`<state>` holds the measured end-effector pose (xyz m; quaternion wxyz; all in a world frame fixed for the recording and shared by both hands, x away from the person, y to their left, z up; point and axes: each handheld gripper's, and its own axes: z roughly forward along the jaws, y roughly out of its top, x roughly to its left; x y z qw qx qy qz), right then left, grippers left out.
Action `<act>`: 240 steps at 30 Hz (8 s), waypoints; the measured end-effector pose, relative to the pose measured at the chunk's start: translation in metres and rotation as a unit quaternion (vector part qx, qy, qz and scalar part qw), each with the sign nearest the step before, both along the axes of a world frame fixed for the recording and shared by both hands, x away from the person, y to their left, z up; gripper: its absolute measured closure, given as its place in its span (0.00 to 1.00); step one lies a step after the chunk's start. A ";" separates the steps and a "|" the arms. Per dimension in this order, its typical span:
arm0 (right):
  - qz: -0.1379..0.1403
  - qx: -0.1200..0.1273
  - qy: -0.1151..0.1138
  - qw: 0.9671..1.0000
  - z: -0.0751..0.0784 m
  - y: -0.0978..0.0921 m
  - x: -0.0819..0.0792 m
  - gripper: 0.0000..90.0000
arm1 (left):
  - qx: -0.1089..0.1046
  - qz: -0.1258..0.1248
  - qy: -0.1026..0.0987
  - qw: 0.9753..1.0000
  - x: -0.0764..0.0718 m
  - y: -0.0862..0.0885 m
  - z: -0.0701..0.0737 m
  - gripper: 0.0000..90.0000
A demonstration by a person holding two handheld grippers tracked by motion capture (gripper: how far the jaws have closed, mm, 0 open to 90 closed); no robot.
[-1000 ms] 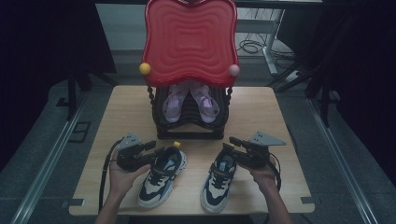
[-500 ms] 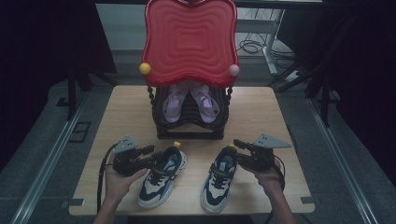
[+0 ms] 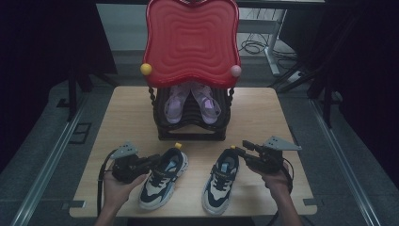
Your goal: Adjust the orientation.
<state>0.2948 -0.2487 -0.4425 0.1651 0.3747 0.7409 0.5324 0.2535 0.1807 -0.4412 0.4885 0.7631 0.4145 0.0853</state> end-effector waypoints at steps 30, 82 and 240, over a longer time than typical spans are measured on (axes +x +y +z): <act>-0.014 0.018 0.016 1.000 -0.006 -0.004 0.001 0.60 | 0.028 -0.045 0.050 0.997 -0.034 -0.016 -0.028 1.00; -0.021 0.008 0.013 1.000 -0.009 -0.003 0.002 0.60 | 0.078 0.033 0.124 0.989 -0.051 0.023 -0.083 1.00; 0.150 -0.091 0.084 0.981 0.003 0.167 0.014 0.99 | 0.032 0.098 0.089 0.991 0.018 0.080 -0.048 0.48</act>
